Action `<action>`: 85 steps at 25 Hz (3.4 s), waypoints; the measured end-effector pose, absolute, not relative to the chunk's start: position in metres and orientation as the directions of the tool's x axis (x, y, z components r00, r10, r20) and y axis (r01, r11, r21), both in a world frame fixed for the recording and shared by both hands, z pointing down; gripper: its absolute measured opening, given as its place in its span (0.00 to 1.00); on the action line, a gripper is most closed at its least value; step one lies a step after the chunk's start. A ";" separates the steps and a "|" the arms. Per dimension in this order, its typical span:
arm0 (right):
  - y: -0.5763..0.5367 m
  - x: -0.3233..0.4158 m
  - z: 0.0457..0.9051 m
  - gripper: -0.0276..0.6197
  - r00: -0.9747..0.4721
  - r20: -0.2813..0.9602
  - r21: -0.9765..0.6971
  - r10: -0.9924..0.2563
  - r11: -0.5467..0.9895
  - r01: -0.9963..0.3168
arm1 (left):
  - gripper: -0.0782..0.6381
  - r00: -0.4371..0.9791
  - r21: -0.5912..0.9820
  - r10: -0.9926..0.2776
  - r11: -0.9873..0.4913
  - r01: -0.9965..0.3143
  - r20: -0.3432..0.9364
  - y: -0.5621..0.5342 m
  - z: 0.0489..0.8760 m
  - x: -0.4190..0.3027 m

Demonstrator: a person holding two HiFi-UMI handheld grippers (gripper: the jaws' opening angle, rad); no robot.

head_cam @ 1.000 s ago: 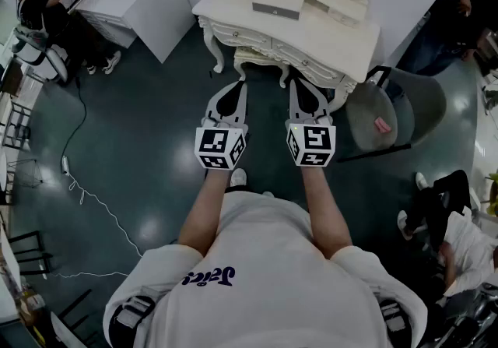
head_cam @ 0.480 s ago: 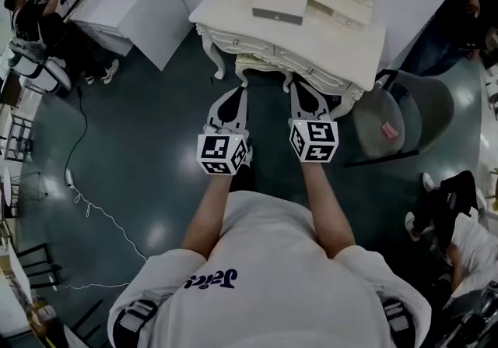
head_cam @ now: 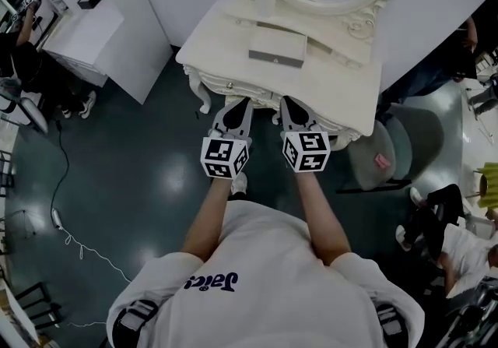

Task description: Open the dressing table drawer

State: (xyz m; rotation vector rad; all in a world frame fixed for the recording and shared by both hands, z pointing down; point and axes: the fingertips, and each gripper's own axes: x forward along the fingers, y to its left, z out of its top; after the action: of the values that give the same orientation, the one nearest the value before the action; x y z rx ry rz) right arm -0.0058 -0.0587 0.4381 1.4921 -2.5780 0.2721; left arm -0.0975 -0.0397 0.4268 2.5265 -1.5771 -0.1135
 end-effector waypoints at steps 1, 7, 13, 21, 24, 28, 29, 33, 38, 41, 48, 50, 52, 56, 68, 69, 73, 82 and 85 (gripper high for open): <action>-0.075 -0.014 0.441 0.06 -0.489 0.235 -0.084 -0.840 0.484 -0.871 | 0.13 0.450 0.183 -0.893 -0.439 -0.880 0.022 -0.056 0.427 -0.103; -0.148 -0.046 0.480 0.06 -0.446 0.341 -0.152 -0.828 0.420 -0.895 | 0.13 0.504 0.189 -0.861 -0.486 -0.853 0.062 -0.138 0.446 -0.133; -0.188 -0.038 0.518 0.06 -0.376 0.432 -0.192 -0.820 0.323 -0.927 | 0.13 0.550 0.263 -0.828 -0.510 -0.819 0.106 -0.187 0.479 -0.131; -0.234 0.002 0.589 0.06 -0.366 0.531 -0.286 -0.764 0.244 -0.926 | 0.13 0.560 0.263 -0.819 -0.516 -0.815 0.126 -0.237 0.509 -0.093; -0.261 0.016 0.610 0.06 -0.370 0.548 -0.329 -0.750 0.213 -0.920 | 0.13 0.526 0.295 -0.837 -0.470 -0.832 0.149 -0.260 0.524 -0.087; -0.291 0.025 0.631 0.06 -0.383 0.549 -0.389 -0.743 0.178 -0.904 | 0.13 0.507 0.291 -0.845 -0.449 -0.845 0.167 -0.282 0.540 -0.085; -0.296 0.024 0.637 0.06 -0.389 0.553 -0.395 -0.737 0.178 -0.901 | 0.13 0.510 0.287 -0.844 -0.452 -0.844 0.169 -0.286 0.541 -0.085; -0.310 0.022 0.662 0.06 -0.415 0.580 -0.425 -0.701 0.175 -0.888 | 0.13 0.514 0.282 -0.840 -0.457 -0.843 0.176 -0.296 0.543 -0.083; -0.324 0.013 0.693 0.21 -0.464 0.606 -0.482 -0.646 0.166 -0.860 | 0.13 0.498 0.283 -0.844 -0.437 -0.854 0.199 -0.311 0.550 -0.085; -0.331 0.009 0.708 0.22 -0.480 0.616 -0.500 -0.624 0.160 -0.851 | 0.13 0.486 0.288 -0.846 -0.420 -0.860 0.217 -0.315 0.557 -0.087; -0.348 0.003 0.731 0.24 -0.485 0.629 -0.530 -0.607 0.121 -0.839 | 0.13 0.528 0.338 -0.827 -0.448 -0.827 0.195 -0.314 0.558 -0.084; -0.352 0.002 0.734 0.24 -0.486 0.633 -0.532 -0.603 0.118 -0.838 | 0.13 0.538 0.345 -0.822 -0.458 -0.819 0.186 -0.315 0.556 -0.082; -0.356 0.002 0.735 0.24 -0.489 0.631 -0.542 -0.602 0.108 -0.833 | 0.13 0.535 0.347 -0.824 -0.454 -0.821 0.188 -0.315 0.556 -0.081; -0.360 0.000 0.736 0.19 -0.492 0.633 -0.550 -0.598 0.099 -0.829 | 0.13 0.521 0.342 -0.827 -0.438 -0.832 0.208 -0.314 0.561 -0.084; -0.350 -0.005 0.733 0.14 -0.461 0.657 -0.509 -0.596 0.100 -0.855 | 0.13 0.518 0.344 -0.829 -0.433 -0.833 0.211 -0.306 0.558 -0.090; -0.349 -0.005 0.733 0.14 -0.461 0.659 -0.507 -0.595 0.101 -0.856 | 0.13 0.519 0.344 -0.828 -0.435 -0.832 0.211 -0.306 0.558 -0.090; -0.340 -0.007 0.733 0.14 -0.459 0.661 -0.502 -0.593 0.105 -0.859 | 0.13 0.529 0.345 -0.822 -0.444 -0.827 0.210 -0.300 0.558 -0.090; -0.319 -0.006 0.733 0.14 -0.451 0.668 -0.489 -0.592 0.108 -0.866 | 0.13 0.552 0.353 -0.807 -0.463 -0.813 0.210 -0.287 0.560 -0.085; -0.311 -0.007 0.733 0.14 -0.449 0.668 -0.486 -0.593 0.109 -0.867 | 0.13 0.560 0.354 -0.801 -0.472 -0.807 0.210 -0.282 0.560 -0.084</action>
State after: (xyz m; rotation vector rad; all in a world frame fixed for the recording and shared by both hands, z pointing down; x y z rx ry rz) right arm -0.0074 -0.3112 0.7329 1.4354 -2.0857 1.2631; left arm -0.0840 -0.2819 0.5597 2.3851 -1.3034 0.0206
